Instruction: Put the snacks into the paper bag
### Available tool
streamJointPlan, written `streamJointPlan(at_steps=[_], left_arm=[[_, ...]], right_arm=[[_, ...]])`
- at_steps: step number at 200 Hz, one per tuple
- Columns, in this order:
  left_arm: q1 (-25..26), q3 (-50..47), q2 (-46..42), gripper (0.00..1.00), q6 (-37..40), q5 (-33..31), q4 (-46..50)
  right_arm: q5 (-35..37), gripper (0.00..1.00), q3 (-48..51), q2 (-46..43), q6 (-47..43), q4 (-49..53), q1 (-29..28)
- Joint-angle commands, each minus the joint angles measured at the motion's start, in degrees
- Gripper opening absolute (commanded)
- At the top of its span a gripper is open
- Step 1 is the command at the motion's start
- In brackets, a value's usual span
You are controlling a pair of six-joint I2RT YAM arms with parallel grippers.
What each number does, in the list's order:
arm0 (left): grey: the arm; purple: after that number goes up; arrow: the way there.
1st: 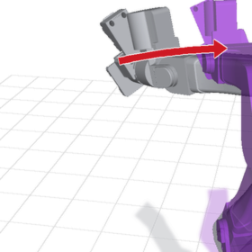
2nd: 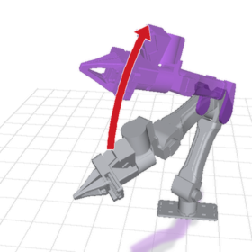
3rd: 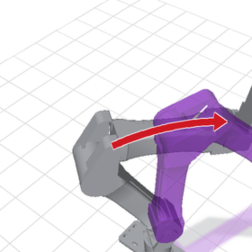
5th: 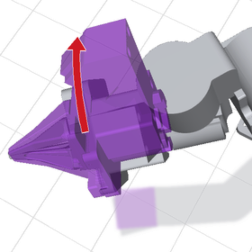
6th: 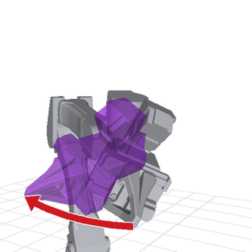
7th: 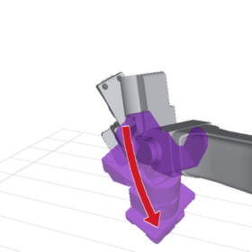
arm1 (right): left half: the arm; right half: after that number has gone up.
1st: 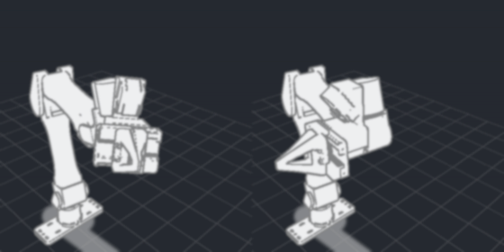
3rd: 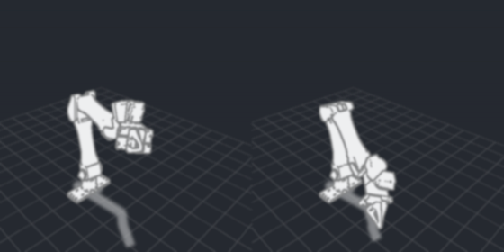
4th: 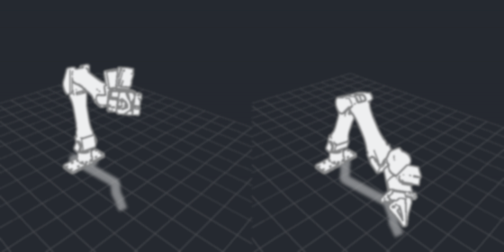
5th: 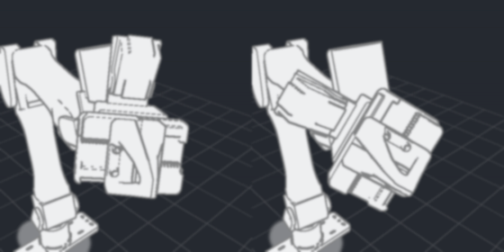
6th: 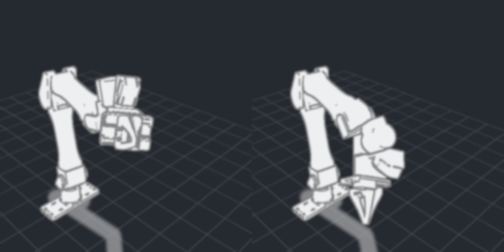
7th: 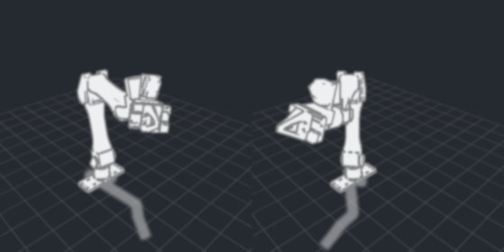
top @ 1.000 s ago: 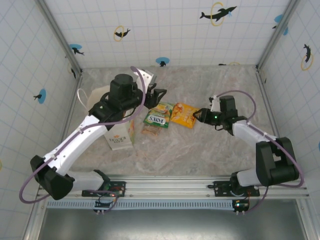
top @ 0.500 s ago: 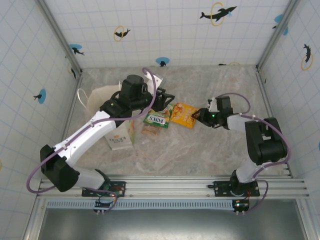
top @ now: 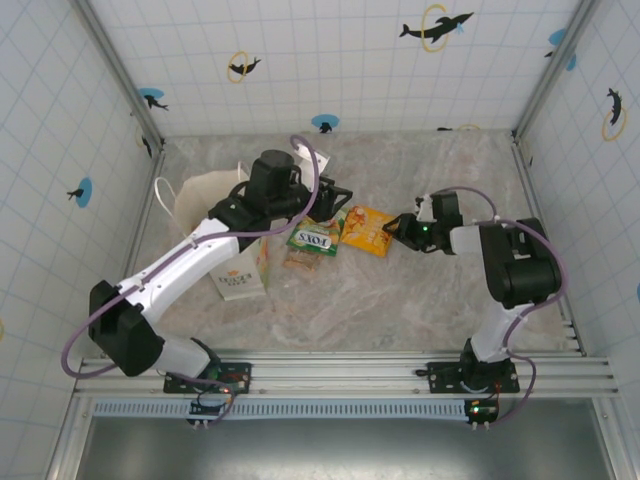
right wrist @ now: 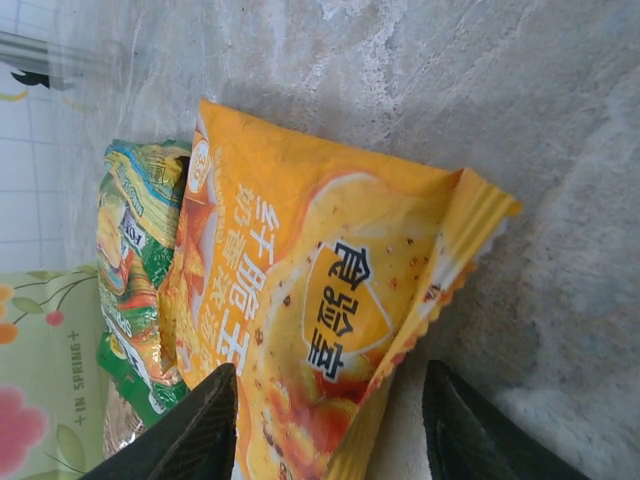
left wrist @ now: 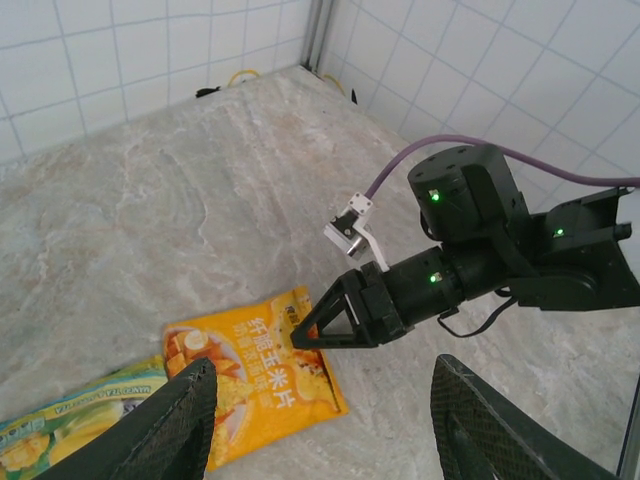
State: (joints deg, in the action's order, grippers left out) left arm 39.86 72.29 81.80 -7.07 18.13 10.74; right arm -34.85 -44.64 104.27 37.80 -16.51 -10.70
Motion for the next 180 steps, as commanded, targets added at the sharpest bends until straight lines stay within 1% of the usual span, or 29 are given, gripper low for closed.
streamJointPlan(at_steps=[1,43,76,107,136,154,180], left_arm=[[0.3,-0.1,1.3,0.58,-1.2,1.5,-2.6],[0.3,0.6,2.8,0.58,-1.6,1.7,-2.9],[0.3,1.6,3.8,0.57,-1.7,1.6,-2.6],[0.3,1.7,3.9,0.57,-2.1,1.2,-2.2],[0.3,0.8,3.1,0.57,-1.9,0.2,-1.6],[0.3,-0.2,2.3,0.57,-1.1,-1.5,-1.3],[0.3,-0.1,1.7,0.58,0.2,-1.9,-0.1]], right_arm=[[-2.2,0.49,-1.4,2.3,2.5,-5.5,0.2],[-3.0,0.4,0.5,4.0,4.9,-11.6,0.3],[-3.6,0.27,1.6,4.4,5.4,-14.5,0.3],[-3.9,0.16,2.4,2.6,5.1,-15.8,0.6],[-3.2,0.08,3.2,-1.5,2.6,-13.8,0.7],[-2.4,0.06,3.2,-4.8,-0.2,-10.4,0.7],[-1.7,0.03,3.2,-9.9,-4.5,-5.4,0.6]])
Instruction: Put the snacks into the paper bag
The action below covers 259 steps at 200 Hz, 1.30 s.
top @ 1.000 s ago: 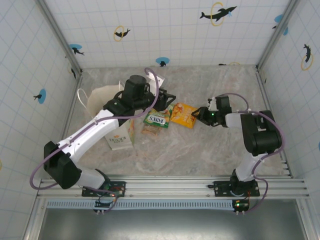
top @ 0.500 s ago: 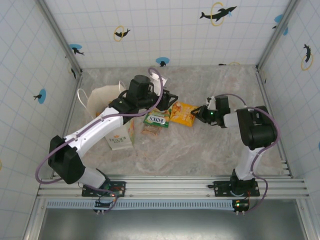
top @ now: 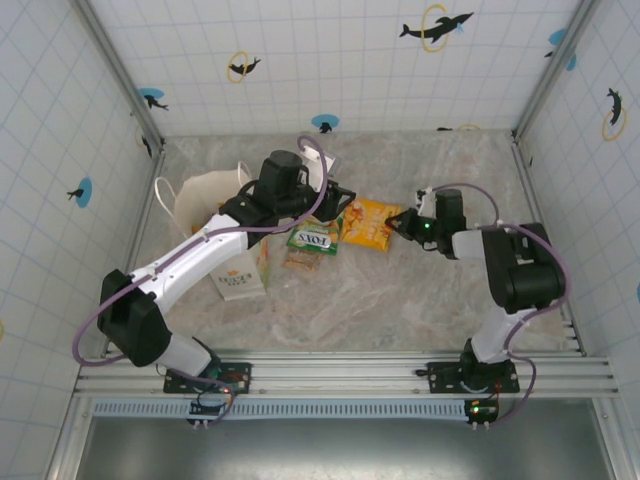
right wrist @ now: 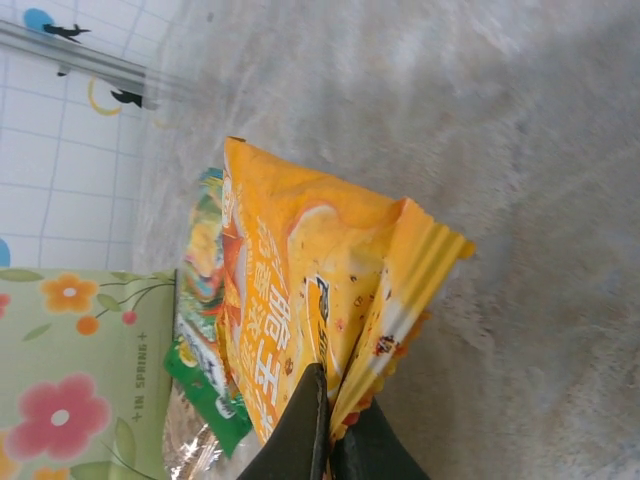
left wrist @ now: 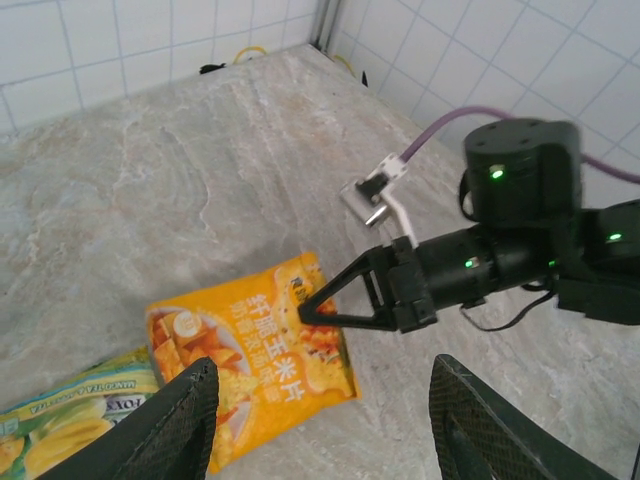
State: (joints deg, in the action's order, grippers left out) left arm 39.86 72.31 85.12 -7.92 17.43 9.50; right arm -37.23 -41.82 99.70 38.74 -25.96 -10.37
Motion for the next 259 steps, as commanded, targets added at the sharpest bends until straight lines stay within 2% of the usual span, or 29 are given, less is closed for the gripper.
streamJointPlan(at_steps=[1,22,58,113,145,199,259], left_arm=[[0.3,-0.2,-1.6,0.58,1.1,-1.2,1.2],[0.3,-0.2,-2.0,0.58,1.9,-0.3,2.0],[0.3,-2.7,-3.6,0.58,3.4,1.2,0.9],[0.3,-7.9,-7.7,0.59,2.0,2.5,-3.7],[0.3,-11.4,-10.6,0.59,0.8,4.0,-6.9],[0.3,-13.8,-12.9,0.6,1.4,10.2,-9.8],[0.3,-14.3,-13.2,0.6,0.0,18.9,-15.4]], right_arm=[[0.7,0.03,0.4,-5.5,-5.6,4.2,0.3],[1.8,0.0,0.5,-10.1,-9.4,9.0,0.0],[3.6,0.0,0.1,-17.7,-15.6,16.5,0.0],[-3.3,0.0,-0.2,-26.6,-21.8,17.0,-0.1],[-6.0,0.0,1.4,-32.1,-22.4,11.6,0.0],[-11.9,0.0,5.9,-41.8,-19.6,-3.1,0.5],[-22.0,0.0,6.8,-43.1,-13.5,-14.2,1.0]])
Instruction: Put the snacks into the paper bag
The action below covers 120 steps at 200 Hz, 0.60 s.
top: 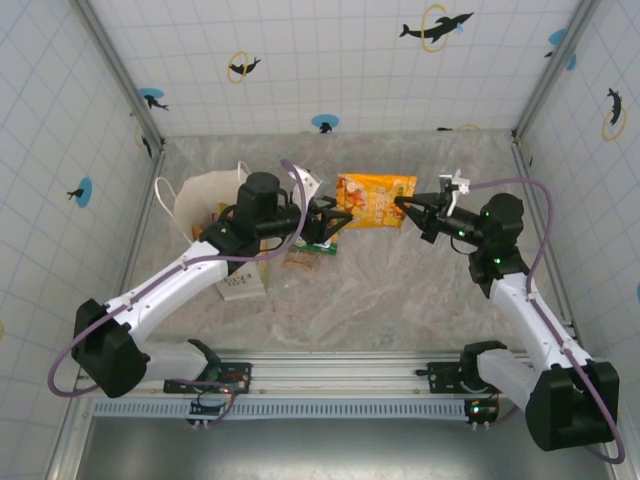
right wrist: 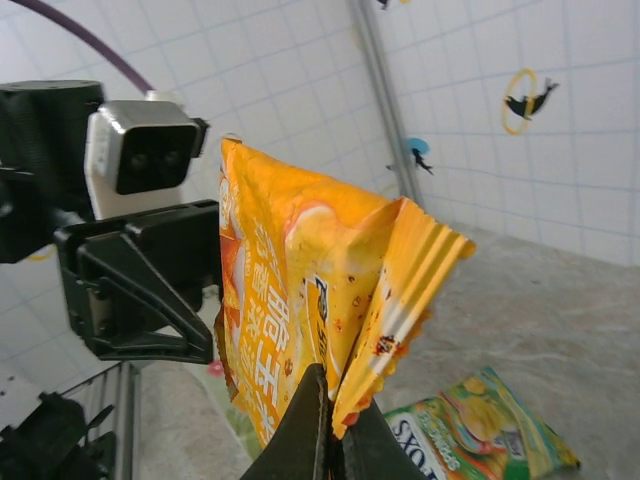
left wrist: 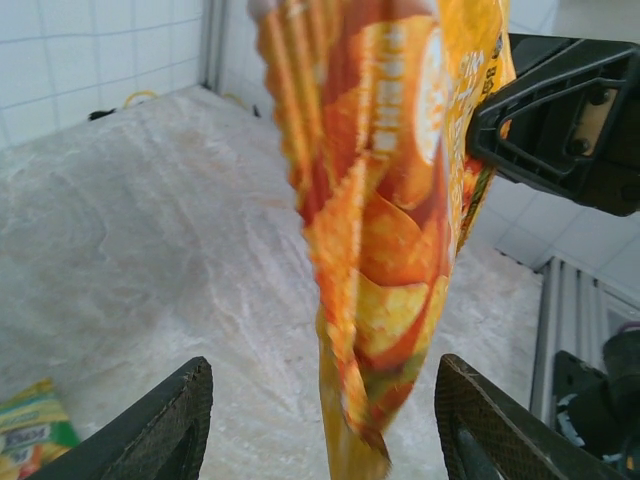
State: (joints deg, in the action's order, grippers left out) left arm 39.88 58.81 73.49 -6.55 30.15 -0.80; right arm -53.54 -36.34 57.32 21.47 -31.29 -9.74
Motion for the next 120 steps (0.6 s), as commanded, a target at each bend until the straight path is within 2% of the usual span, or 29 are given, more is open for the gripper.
streamJointPlan(at_steps=[1,18,52,80,120], left_arm=[[0.3,-0.9,-1.6,0.6,-1.3,6.3,-5.2],[0.3,-0.4,-1.3,0.59,-1.9,9.0,-6.4],[0.3,-0.4,-0.7,0.5,-3.8,15.2,-9.8],[0.4,-0.4,0.2,0.44,-6.9,17.6,-12.8],[0.6,0.4,1.7,0.28,-10.9,18.2,-13.2]], right_arm=[[-5.8,0.0,1.3,-0.7,3.9,-9.1,0.3],[-6.5,0.0,1.7,-0.7,6.1,-12.0,0.2],[-5.8,0.0,1.8,-1.0,6.7,-12.8,0.3],[-5.5,0.0,2.7,-1.3,6.7,-13.5,0.1],[-5.9,0.0,3.4,-1.3,7.5,-14.6,-0.3]])
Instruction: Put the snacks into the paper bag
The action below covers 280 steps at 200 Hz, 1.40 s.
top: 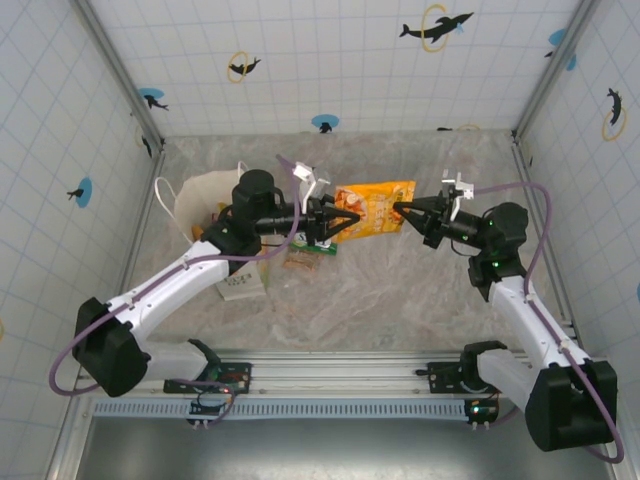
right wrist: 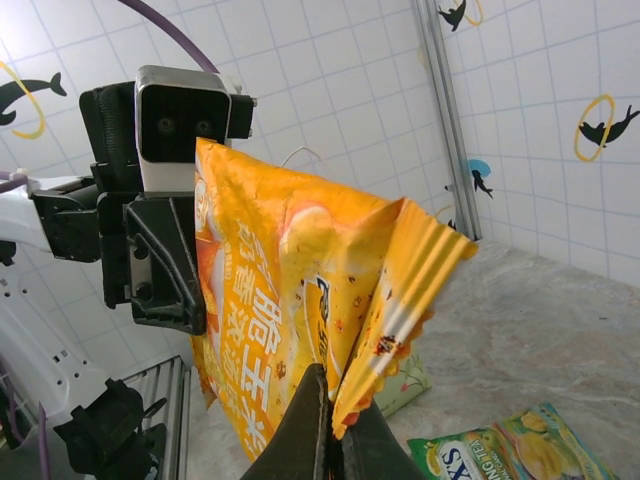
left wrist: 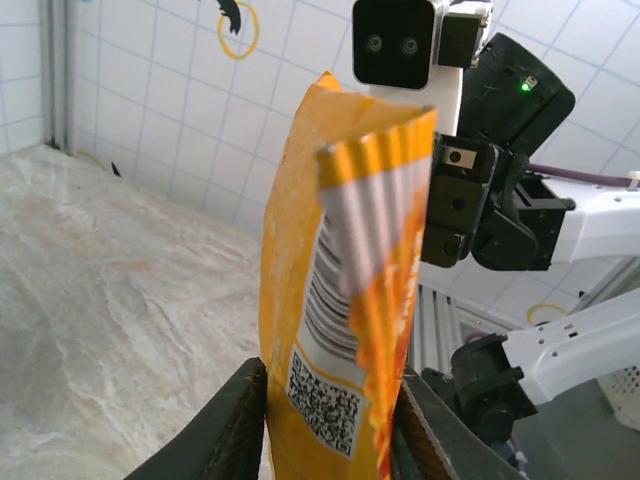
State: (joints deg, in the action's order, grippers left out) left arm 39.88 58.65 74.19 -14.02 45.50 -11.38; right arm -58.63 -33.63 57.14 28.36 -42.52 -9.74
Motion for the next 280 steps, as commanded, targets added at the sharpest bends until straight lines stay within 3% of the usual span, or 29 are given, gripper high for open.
streamJointPlan(at_steps=[1,57,90,137,214,255,280], left_arm=[[0.6,0.5,1.0,0.28,-3.4,2.8,-2.6],[1.0,1.4,0.1,0.13,-3.1,-2.3,0.9],[1.0,1.6,-3.2,0.07,-1.9,-9.9,4.8],[1.0,6.2,-6.6,0.03,0.9,-28.1,14.9],[1.0,8.7,-13.3,0.04,6.5,-59.9,18.1],[1.0,8.8,-18.0,0.03,13.5,-70.1,14.7],[1.0,6.7,-21.3,0.03,17.2,-73.1,10.8]], right_arm=[[-0.8,0.0,0.6,-1.1,0.6,-3.4,-0.4],[-0.5,0.0,0.8,-1.7,0.2,-2.9,-0.4],[3.2,0.28,1.6,-2.9,-1.0,-1.3,-0.4],[13.3,0.5,5.2,-6.8,-3.2,2.5,-1.8],[18.1,0.51,3.0,-1.8,-8.7,8.9,-9.5],[23.2,0.51,1.8,1.4,-12.6,12.2,-16.1],[24.1,0.51,1.0,3.5,-13.2,12.8,-18.5]])
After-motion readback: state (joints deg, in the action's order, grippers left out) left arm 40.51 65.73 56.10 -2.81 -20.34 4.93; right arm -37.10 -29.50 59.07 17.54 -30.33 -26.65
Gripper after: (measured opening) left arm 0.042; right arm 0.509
